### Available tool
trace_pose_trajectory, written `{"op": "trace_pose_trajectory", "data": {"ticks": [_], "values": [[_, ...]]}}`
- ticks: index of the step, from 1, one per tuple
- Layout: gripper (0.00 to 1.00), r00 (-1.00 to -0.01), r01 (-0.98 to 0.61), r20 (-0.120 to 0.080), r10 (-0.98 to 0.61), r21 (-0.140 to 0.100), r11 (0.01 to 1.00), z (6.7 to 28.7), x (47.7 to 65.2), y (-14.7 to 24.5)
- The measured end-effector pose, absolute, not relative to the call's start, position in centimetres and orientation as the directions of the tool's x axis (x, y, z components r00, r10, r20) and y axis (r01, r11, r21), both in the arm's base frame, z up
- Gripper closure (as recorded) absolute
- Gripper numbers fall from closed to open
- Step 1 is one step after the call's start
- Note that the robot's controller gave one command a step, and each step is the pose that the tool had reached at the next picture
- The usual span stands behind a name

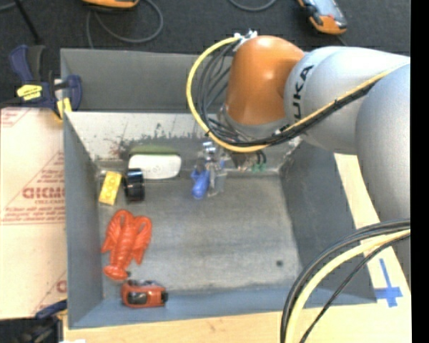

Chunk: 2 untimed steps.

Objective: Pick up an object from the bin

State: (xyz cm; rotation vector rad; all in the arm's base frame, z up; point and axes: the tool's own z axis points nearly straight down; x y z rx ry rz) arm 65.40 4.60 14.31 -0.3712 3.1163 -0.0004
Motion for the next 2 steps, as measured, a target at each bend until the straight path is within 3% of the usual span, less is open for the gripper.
{"op": "trace_pose_trajectory", "data": {"ticks": [1, 2], "values": [[1.0, -0.972, -0.235, -0.003, -0.235, -0.001, 0.972, 14.3, 65.4, 4.6], [1.0, -0.967, -0.254, -0.005, -0.254, -0.002, 0.967, 23.4, 63.9, 0.4]]}}
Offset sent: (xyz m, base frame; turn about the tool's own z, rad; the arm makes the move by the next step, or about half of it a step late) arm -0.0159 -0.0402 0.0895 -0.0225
